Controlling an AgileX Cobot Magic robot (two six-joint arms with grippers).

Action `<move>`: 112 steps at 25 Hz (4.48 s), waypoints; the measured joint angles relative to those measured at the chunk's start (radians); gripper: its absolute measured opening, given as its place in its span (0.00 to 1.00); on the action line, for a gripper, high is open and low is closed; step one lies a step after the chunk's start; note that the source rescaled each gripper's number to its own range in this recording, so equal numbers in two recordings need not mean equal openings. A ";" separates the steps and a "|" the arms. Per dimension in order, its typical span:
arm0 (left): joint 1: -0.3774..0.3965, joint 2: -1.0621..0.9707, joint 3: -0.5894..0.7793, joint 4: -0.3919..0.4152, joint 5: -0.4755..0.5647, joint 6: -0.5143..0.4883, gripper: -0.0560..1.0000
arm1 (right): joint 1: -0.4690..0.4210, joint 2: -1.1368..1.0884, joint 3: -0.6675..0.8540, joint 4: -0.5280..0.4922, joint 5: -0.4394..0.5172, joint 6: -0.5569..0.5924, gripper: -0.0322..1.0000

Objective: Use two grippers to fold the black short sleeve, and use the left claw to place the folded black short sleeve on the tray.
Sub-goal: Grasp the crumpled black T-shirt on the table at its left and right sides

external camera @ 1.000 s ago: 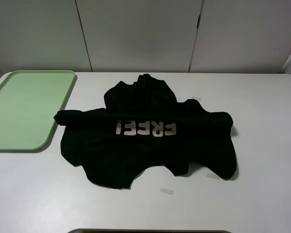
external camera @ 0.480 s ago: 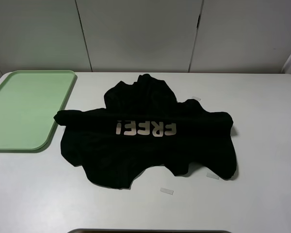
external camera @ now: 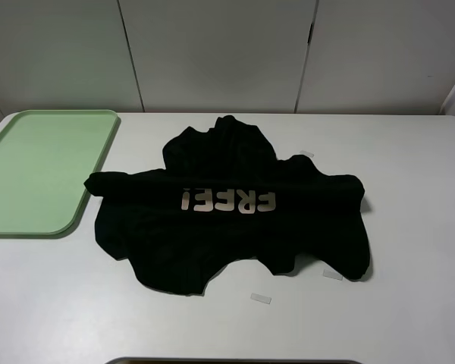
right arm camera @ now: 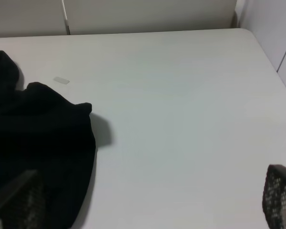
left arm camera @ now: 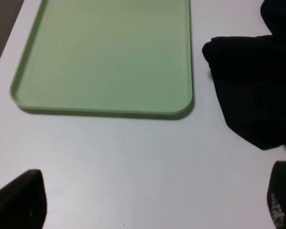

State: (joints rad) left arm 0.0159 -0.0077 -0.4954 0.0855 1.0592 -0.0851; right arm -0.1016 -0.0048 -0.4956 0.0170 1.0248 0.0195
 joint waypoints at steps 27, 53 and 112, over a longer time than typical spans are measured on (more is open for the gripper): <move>-0.263 0.748 -0.622 0.026 0.103 0.231 0.92 | 0.151 0.783 -0.488 0.024 -0.013 -0.188 1.00; -0.753 1.045 -0.320 0.191 0.000 0.580 0.90 | 0.779 1.357 -0.525 -0.226 -0.071 -0.496 1.00; -0.381 1.890 -0.534 0.199 -0.628 0.900 0.83 | 0.613 1.818 -0.523 -0.325 -0.443 -0.711 1.00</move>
State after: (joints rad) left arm -0.3648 1.8827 -1.0298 0.2847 0.4313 0.8144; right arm 0.5115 1.8130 -1.0182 -0.3078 0.5821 -0.6915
